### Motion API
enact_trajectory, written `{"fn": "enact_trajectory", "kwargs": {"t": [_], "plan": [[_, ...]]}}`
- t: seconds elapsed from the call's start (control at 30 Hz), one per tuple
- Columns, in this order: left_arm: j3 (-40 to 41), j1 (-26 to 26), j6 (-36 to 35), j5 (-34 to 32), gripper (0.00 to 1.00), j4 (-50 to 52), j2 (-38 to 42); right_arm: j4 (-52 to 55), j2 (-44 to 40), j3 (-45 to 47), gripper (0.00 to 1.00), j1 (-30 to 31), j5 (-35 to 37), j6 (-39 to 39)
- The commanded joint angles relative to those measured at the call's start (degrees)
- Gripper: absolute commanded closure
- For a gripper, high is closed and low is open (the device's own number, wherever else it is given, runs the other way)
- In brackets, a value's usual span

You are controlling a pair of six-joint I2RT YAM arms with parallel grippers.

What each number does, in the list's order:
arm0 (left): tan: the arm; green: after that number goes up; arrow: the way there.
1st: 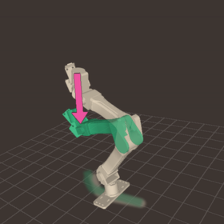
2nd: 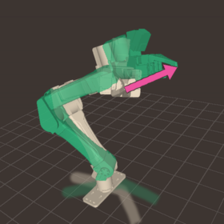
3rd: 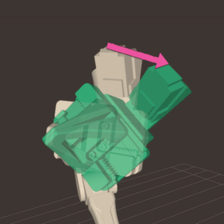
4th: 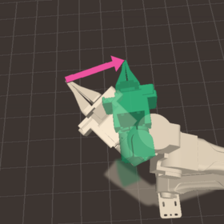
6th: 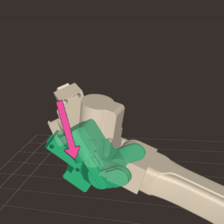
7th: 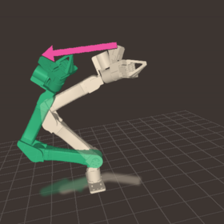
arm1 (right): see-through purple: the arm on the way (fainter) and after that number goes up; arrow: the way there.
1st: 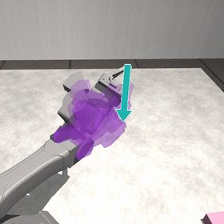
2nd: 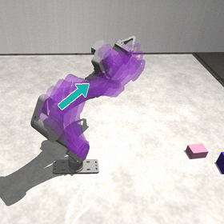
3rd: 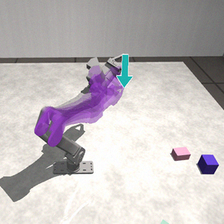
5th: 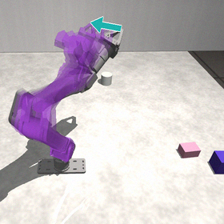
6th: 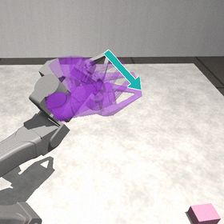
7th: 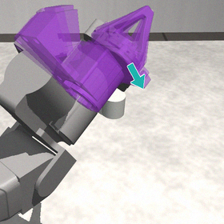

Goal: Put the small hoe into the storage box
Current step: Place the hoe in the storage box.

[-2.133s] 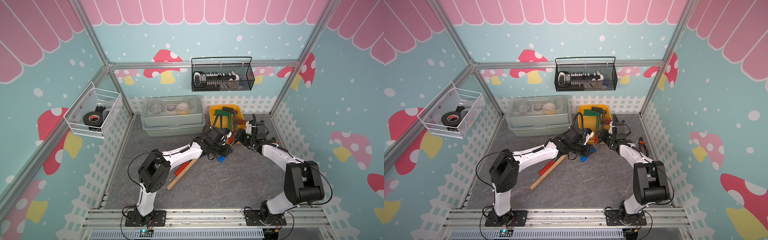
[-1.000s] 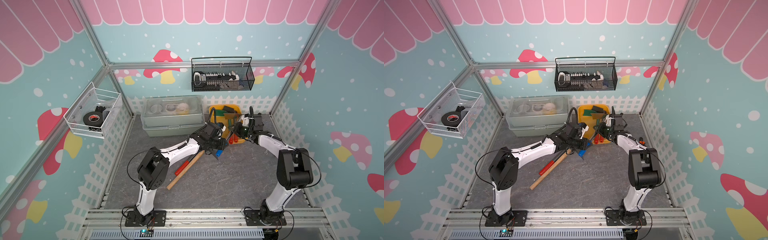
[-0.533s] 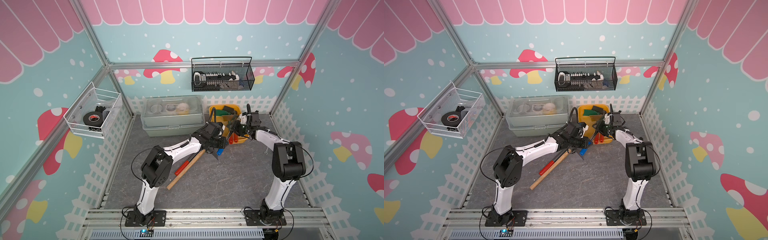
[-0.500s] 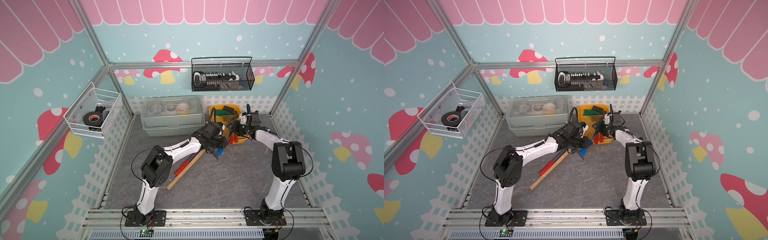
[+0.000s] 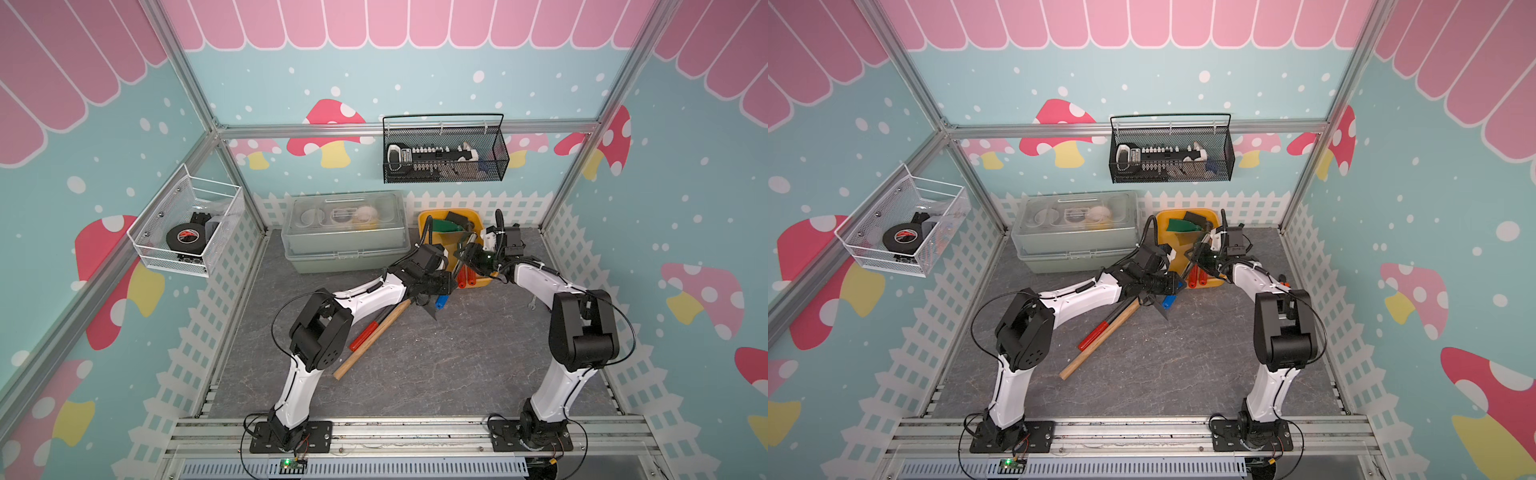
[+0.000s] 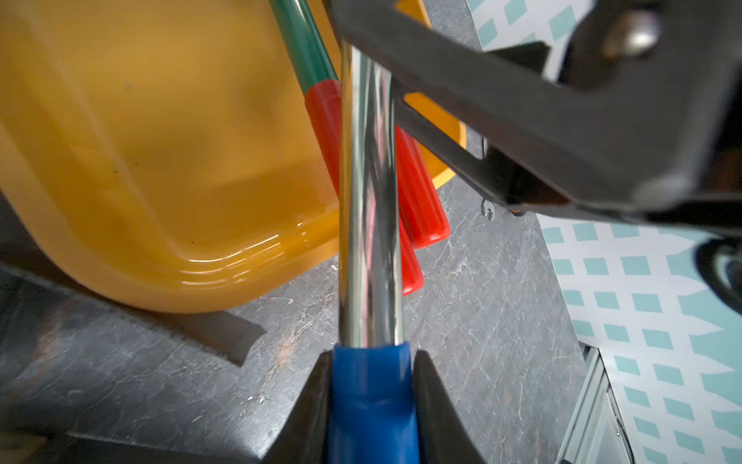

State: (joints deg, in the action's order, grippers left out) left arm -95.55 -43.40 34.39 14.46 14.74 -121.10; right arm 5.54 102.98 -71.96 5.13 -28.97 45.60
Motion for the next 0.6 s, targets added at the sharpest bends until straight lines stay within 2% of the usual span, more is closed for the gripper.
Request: {"fn": "enact_trajectory", "kwargs": {"t": [0.0, 0.2, 0.37, 0.57], "plan": [[-3.5, 0.2, 0.1, -1.5, 1.0, -4.3, -0.8, -0.4, -4.4, 2.6, 0.39, -0.3, 2.3, -0.6], [-7.0, 0.6, 0.1, -1.6, 1.0, -4.1, -3.8, -2.1, -11.7, 8.7, 0.3, -0.2, 4.8, 0.5], [-10.7, 0.9, 1.2, -2.3, 1.0, -4.2, -7.0, 0.6, -17.6, 11.3, 0.25, -0.3, 6.7, -1.0], [-12.7, 0.8, 2.4, -5.2, 1.0, -5.6, -9.3, 3.0, -23.8, 14.4, 0.23, -0.2, 8.1, -2.1]]}}
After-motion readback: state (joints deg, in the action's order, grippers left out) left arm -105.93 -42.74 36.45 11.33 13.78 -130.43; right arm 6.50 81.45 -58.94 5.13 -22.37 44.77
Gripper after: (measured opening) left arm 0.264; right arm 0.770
